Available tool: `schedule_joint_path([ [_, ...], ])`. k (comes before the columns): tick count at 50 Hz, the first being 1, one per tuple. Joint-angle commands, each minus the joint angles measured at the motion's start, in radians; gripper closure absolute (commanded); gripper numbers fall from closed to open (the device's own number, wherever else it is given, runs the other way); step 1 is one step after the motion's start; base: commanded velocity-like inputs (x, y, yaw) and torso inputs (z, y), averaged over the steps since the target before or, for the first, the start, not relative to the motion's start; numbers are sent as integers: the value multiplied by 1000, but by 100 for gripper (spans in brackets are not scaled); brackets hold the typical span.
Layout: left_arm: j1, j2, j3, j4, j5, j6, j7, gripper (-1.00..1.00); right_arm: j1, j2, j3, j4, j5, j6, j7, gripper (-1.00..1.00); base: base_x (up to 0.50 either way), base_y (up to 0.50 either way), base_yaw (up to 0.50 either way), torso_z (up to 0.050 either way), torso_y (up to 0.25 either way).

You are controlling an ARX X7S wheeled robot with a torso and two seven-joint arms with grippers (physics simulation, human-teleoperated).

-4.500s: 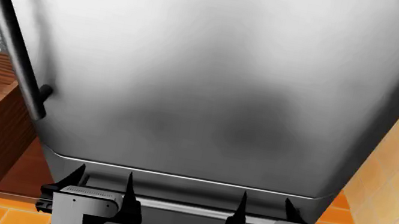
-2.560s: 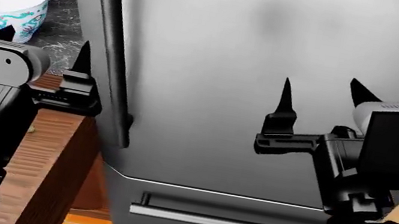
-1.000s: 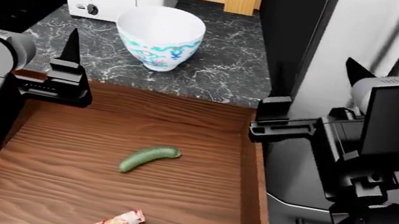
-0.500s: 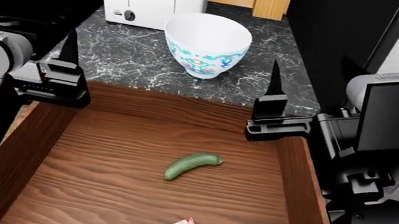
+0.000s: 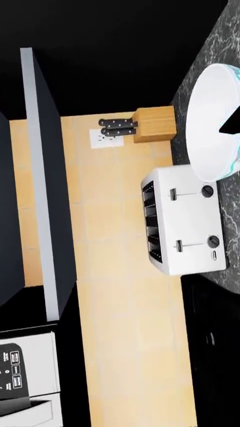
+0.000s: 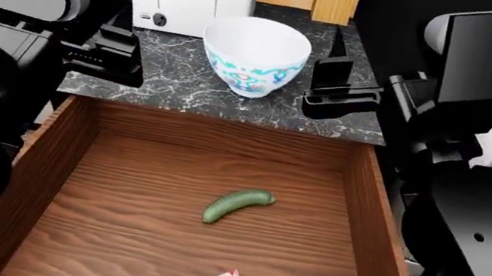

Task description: Place the bar in the bowl and close the drawer.

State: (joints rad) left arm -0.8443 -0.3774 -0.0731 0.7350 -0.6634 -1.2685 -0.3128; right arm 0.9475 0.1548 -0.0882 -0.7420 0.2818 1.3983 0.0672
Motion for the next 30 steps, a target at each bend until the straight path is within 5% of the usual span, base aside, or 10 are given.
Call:
schedule_joint_path([
  [1, -119, -18, 59, -108, 11, 9, 26, -100, 95, 4, -26, 104, 14, -23, -22, -100, 184, 0, 0, 0, 0],
  [30, -119, -49, 36, -81, -8, -14, 3, -100, 96, 9, -64, 128, 31, -42, -12, -100, 95, 70, 0, 0, 0],
])
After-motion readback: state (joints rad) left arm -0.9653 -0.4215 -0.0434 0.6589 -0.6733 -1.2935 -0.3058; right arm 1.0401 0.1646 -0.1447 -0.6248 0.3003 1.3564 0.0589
